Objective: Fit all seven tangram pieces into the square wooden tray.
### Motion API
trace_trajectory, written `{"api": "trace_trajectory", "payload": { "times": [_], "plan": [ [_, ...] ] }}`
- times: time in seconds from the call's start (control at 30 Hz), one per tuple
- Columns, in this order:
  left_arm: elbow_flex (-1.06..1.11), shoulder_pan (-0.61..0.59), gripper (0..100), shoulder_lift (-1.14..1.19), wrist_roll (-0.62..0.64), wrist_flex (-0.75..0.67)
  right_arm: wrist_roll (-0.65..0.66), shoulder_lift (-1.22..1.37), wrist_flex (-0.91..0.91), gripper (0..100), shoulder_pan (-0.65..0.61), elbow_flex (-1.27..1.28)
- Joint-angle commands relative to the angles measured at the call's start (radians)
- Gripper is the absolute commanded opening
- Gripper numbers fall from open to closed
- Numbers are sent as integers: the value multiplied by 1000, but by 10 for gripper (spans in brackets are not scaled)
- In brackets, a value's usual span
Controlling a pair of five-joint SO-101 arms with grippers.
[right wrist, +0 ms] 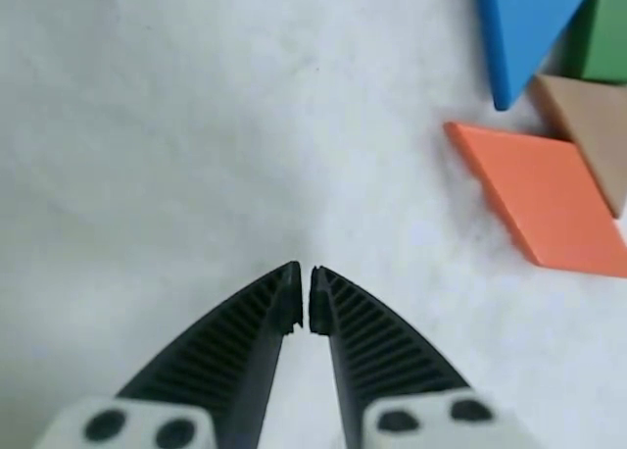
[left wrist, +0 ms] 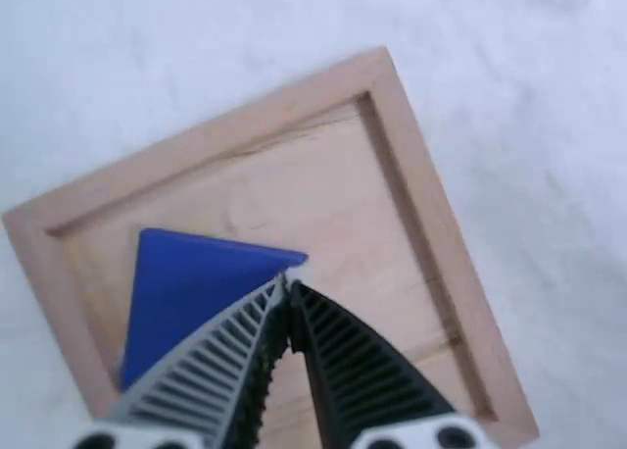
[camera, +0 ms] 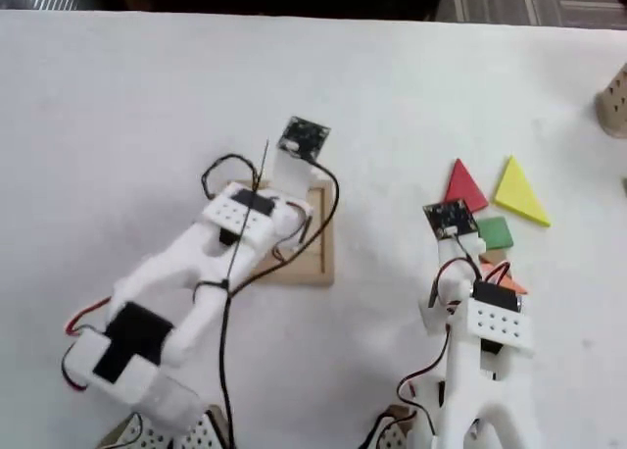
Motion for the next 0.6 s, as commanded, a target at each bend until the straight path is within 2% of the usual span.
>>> {"api": "trace_trajectory", "payload": {
  "times": [0.0, 0.2, 0.57],
  "plan": [
    [-170, -24, 22, 90, 5, 72, 9, -27, -16, 18, 4, -3],
    [-232, -51, 22, 134, 6, 98, 9, -27, -16, 18, 4, -3],
    [-310, -194, 23, 189, 3, 104, 9, -27, -15, 18, 2, -3]
  ]
}}
